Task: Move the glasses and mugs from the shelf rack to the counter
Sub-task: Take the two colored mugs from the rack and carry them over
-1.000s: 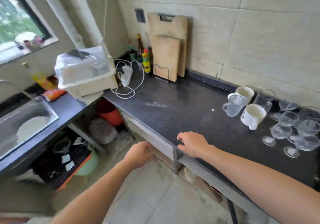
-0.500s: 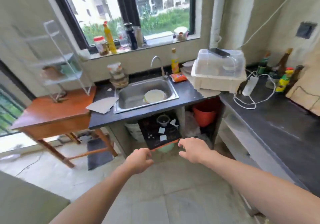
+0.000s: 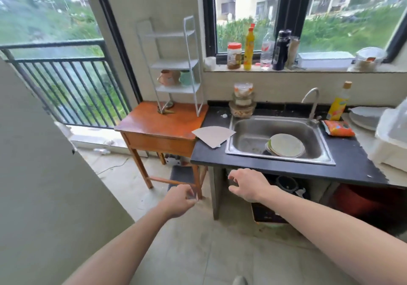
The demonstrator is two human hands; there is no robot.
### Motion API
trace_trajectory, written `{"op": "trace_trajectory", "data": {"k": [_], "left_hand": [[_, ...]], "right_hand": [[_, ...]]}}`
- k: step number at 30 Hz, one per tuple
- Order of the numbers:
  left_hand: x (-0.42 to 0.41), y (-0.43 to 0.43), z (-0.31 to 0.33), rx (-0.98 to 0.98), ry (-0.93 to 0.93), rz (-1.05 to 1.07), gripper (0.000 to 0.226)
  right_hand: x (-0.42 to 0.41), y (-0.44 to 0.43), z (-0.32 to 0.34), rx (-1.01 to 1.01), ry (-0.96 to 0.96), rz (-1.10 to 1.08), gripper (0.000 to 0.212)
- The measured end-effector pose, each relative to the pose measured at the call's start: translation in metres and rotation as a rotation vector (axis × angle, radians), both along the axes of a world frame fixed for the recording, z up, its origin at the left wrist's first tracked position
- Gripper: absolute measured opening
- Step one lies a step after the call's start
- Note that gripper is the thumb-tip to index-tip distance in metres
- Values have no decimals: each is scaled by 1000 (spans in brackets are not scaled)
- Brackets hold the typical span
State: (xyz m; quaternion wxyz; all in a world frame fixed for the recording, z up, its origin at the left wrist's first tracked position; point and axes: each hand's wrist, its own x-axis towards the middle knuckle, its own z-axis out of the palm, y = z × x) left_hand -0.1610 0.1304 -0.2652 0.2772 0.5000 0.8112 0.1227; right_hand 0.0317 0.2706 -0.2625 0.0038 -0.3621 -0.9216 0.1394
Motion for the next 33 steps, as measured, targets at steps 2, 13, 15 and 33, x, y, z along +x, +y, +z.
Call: {"op": "trace_trajectory", "data": {"k": [2, 13, 15, 33], "left_hand": [[-28, 23, 7, 19, 2, 42, 14], [-170, 124, 27, 82, -42, 248, 23], [-197, 136, 26, 77, -47, 261, 22], [-492, 306, 51, 116, 83, 34, 19]], "right_hand": [[-38, 31, 1, 5, 25, 31, 37], [-217, 175, 29, -55, 112, 106, 34], [-247, 191, 29, -64, 86, 130, 40], [-495, 325, 20, -138, 269, -227, 38]]}}
